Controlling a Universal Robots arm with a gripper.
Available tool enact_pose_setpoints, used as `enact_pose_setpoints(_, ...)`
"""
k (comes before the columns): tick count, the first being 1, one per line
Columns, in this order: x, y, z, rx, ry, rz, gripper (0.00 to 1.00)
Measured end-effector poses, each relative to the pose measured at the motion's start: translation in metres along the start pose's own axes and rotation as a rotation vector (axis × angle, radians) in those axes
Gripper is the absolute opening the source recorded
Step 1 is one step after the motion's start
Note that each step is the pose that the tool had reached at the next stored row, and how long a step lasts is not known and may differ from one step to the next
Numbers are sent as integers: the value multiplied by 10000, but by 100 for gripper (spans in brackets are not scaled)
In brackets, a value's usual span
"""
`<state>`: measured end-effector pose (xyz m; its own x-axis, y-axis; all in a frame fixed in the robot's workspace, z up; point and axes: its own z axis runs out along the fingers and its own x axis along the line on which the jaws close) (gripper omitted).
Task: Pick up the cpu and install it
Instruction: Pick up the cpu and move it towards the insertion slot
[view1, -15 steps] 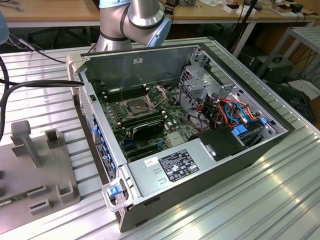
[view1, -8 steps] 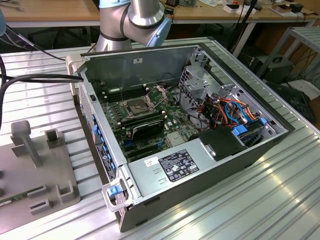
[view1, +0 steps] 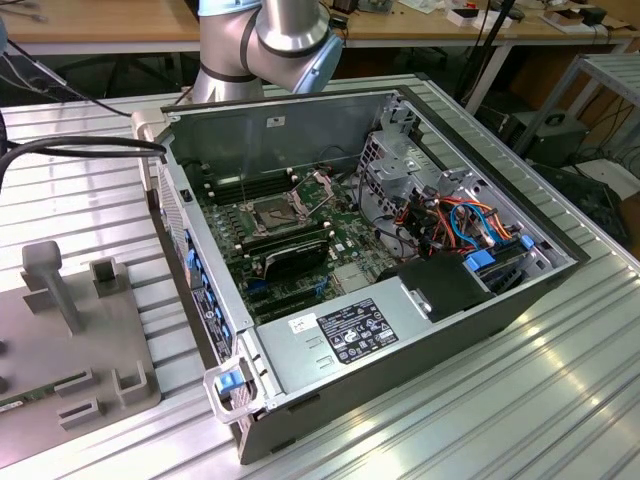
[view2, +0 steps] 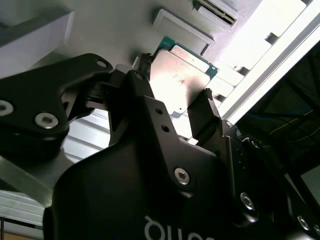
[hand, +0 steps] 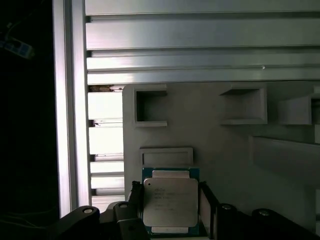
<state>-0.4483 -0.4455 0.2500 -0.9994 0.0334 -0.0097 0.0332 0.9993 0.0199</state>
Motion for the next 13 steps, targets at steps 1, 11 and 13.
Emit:
enact_pose_setpoints(1, 0, 0, -15, 1, 1, 0, 55)
enact_pose_setpoints(11, -1, 4, -162, 0, 1, 1, 55)
enact_pose_setpoints(13, -1, 5, -188, 0, 1, 1, 55)
